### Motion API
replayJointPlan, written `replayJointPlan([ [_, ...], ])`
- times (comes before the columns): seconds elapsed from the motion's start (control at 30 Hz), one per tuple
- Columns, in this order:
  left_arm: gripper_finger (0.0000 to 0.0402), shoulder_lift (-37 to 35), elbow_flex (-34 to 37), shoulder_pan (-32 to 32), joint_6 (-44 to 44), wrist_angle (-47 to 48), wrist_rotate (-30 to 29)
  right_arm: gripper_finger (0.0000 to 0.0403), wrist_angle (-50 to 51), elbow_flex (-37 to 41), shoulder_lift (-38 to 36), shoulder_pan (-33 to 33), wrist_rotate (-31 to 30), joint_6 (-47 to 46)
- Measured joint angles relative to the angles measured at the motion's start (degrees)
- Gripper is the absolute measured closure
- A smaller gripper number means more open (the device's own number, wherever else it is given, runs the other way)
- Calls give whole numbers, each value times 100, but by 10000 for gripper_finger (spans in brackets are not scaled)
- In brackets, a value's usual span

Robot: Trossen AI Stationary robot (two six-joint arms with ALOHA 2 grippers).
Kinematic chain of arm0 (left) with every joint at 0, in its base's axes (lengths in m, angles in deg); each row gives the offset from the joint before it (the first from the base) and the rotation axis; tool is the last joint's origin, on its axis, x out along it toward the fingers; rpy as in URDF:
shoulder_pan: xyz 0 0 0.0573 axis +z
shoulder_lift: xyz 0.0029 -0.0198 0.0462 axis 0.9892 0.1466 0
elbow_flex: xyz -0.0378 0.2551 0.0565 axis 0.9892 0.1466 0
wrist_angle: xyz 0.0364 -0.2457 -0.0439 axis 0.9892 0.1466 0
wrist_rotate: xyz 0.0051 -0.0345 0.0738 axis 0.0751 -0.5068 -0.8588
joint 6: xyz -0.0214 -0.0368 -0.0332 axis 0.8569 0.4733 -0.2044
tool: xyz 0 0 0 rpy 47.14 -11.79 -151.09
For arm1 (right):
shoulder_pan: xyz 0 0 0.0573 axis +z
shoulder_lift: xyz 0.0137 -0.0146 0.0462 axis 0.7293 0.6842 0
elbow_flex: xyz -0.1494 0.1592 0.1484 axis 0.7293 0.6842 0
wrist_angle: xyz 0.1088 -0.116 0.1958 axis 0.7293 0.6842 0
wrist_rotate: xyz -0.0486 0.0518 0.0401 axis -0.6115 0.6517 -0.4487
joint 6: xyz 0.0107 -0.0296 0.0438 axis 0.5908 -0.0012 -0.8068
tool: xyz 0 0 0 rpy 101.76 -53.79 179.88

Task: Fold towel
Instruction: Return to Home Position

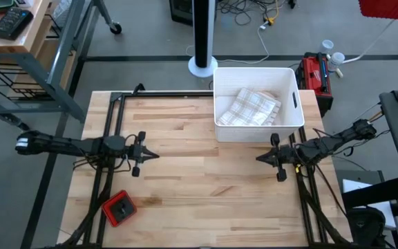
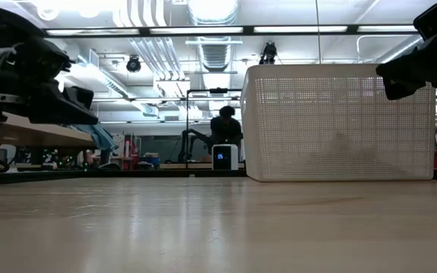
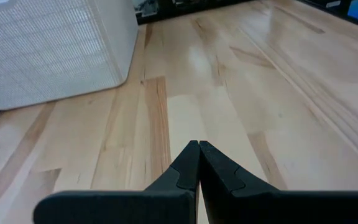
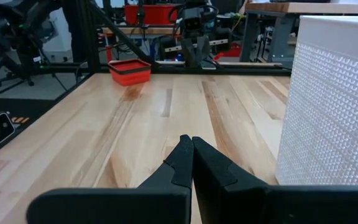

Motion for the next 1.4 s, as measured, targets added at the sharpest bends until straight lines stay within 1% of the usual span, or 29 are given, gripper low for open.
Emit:
replayJointPlan([
  [0.63,401,342,-2,0,-1,0,0,403,-1,0,0,-1,0,-2],
  [1.4,402,481,-2,0,0,0,2,403,-1,0,-2,-1,-1,-2],
])
